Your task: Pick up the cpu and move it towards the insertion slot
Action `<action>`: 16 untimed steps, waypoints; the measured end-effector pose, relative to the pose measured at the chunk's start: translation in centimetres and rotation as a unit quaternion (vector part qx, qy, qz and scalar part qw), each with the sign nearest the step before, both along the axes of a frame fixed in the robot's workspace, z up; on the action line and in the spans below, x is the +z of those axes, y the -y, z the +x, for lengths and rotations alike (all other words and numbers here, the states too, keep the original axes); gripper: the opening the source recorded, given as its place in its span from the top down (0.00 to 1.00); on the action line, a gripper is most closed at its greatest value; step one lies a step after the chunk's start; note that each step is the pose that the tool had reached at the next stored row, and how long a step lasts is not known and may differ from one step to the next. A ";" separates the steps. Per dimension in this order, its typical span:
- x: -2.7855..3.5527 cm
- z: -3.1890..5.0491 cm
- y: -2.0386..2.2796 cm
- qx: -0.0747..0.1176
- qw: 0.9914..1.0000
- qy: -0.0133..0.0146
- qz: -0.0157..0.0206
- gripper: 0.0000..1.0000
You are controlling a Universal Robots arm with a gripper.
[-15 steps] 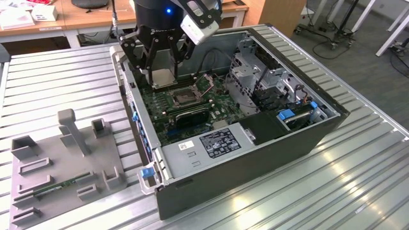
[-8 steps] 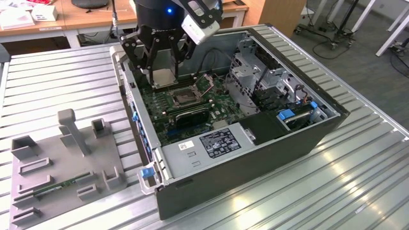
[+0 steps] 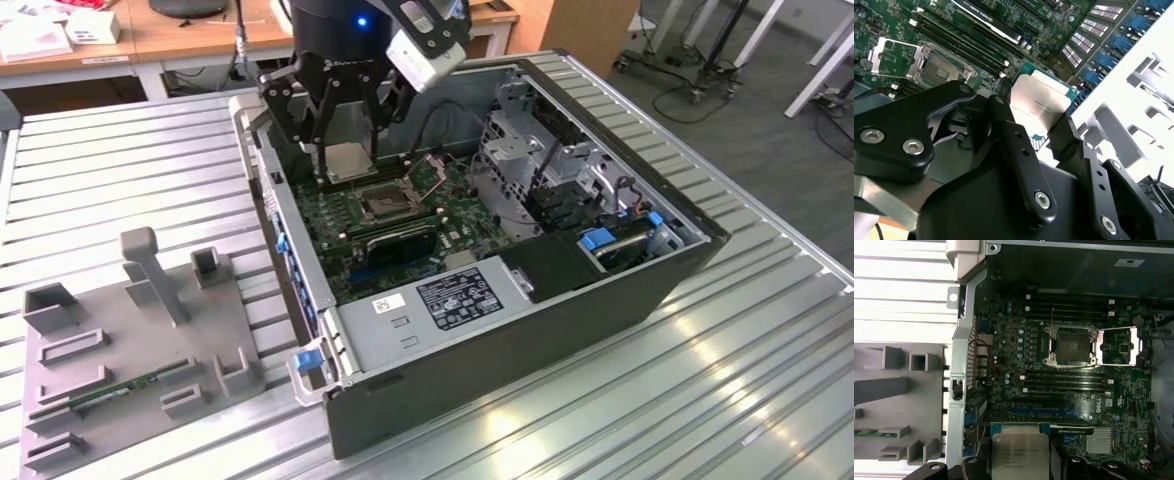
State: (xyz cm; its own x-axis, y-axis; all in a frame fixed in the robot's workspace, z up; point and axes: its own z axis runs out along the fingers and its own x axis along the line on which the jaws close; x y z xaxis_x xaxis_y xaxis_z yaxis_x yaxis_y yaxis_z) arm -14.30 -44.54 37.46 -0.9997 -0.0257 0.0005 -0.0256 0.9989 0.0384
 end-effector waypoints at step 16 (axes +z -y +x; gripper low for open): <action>0.00 1.50 0.00 0.000 1.000 0.000 0.000 0.45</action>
